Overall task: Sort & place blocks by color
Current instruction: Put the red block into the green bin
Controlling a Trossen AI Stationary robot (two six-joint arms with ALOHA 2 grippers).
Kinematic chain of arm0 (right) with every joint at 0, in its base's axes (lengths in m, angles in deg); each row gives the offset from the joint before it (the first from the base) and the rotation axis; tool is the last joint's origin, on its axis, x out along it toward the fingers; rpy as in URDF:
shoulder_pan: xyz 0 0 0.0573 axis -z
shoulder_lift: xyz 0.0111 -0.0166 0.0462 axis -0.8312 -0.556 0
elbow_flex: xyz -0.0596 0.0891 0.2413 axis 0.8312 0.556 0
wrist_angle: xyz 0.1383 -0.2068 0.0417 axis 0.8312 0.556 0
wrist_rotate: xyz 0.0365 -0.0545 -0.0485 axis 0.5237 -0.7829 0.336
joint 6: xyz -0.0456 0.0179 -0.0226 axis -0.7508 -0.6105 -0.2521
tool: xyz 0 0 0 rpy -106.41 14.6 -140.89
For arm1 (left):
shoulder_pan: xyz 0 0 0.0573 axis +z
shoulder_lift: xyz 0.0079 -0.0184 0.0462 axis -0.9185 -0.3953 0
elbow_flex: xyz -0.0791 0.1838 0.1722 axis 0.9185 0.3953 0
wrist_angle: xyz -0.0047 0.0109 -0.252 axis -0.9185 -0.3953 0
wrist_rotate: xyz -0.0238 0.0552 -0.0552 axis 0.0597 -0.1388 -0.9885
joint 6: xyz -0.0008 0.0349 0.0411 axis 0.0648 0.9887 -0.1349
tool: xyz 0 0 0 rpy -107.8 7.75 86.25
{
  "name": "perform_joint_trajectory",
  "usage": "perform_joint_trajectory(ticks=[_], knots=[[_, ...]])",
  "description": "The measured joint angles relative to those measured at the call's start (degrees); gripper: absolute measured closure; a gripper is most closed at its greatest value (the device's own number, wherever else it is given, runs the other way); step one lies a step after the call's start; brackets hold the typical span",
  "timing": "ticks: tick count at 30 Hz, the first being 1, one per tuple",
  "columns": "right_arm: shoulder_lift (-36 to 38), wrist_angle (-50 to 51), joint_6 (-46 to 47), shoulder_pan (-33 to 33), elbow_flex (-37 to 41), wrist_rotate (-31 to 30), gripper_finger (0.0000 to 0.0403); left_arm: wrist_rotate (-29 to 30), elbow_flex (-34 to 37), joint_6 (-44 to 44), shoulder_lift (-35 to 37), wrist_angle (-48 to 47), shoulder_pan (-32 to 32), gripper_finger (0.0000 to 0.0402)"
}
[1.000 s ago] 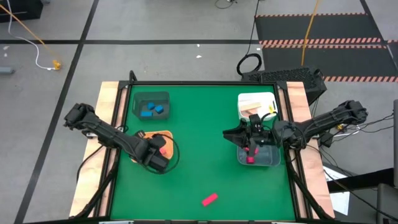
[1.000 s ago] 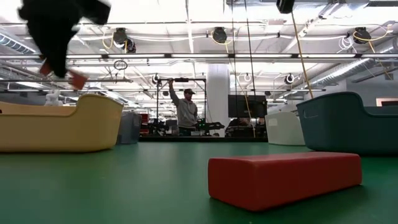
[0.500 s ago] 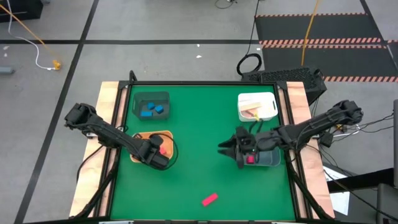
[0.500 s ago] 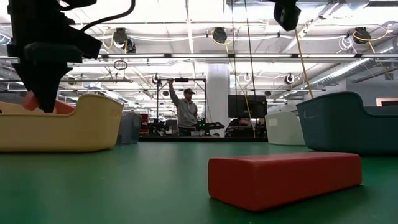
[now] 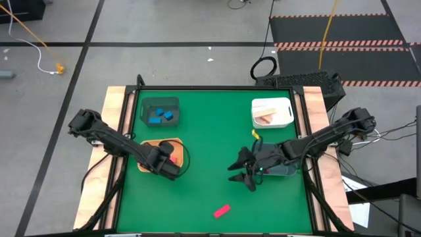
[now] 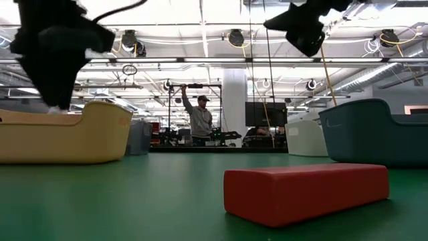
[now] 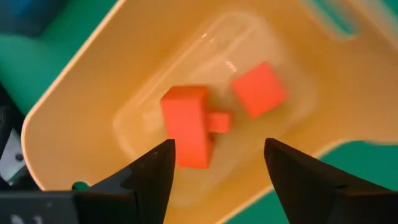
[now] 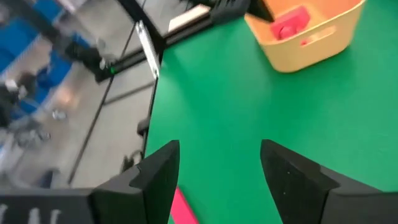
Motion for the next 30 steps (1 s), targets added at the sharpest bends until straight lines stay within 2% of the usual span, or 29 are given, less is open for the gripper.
perform_joint_trajectory(ticks=[8,19,26,30], knots=[[-5.9,-3.5,-10.8,-1.0,-0.1,1.8,0.0187,4.4,-9.6,2.4,0.0,-0.4,-0.3,0.0184],[-17.6,-3.9,-24.2,-5.4,-6.9,1.8,0.0187,14.9,-22.3,3.8,0.0,-0.2,-4.1,0.0203],[-22.7,-4.8,-29.0,-8.5,-7.4,1.9,0.0187,18.0,-25.6,4.6,0.0,0.0,-6.3,0.0204],[-25.7,-10.9,-28.8,-11.1,-7.3,1.9,0.0187,18.4,-25.7,4.8,0.0,0.1,-6.8,0.0204]])
